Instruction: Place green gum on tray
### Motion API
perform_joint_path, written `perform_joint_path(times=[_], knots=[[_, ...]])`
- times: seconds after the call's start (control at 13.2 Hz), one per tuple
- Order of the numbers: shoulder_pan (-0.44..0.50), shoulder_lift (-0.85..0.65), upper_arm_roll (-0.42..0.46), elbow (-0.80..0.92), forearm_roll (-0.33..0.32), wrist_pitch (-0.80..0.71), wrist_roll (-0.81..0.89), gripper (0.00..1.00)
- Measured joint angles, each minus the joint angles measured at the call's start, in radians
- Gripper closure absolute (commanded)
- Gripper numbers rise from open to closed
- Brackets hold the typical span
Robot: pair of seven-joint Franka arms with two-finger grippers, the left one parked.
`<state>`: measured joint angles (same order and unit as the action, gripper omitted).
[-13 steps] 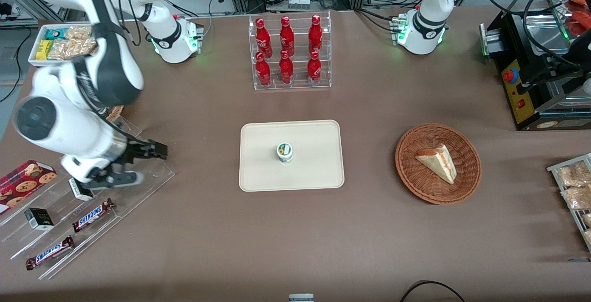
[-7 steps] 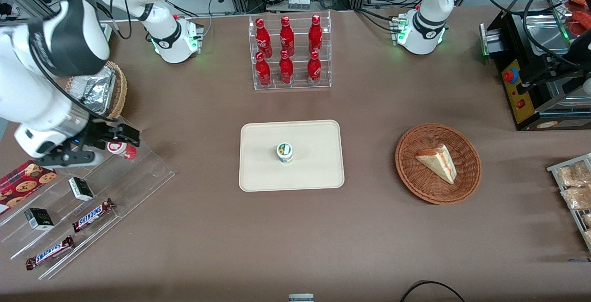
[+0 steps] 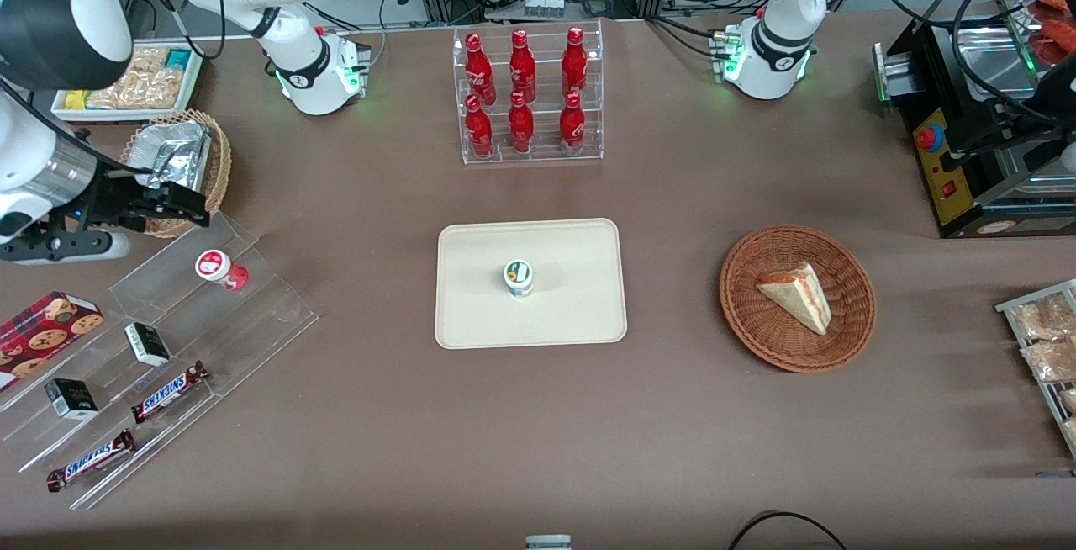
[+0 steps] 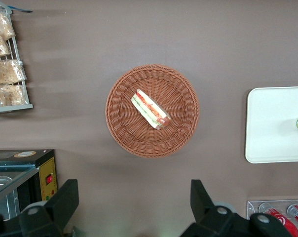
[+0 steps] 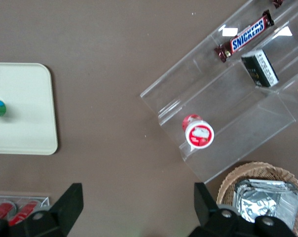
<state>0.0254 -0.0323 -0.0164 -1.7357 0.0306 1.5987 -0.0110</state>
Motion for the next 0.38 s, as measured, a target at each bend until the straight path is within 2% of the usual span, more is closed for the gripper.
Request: perform_joint_path(times=[0.38], knots=[[-0.002, -0.03, -0.014, 0.026, -0.02, -0.084, 0.009, 0.0]])
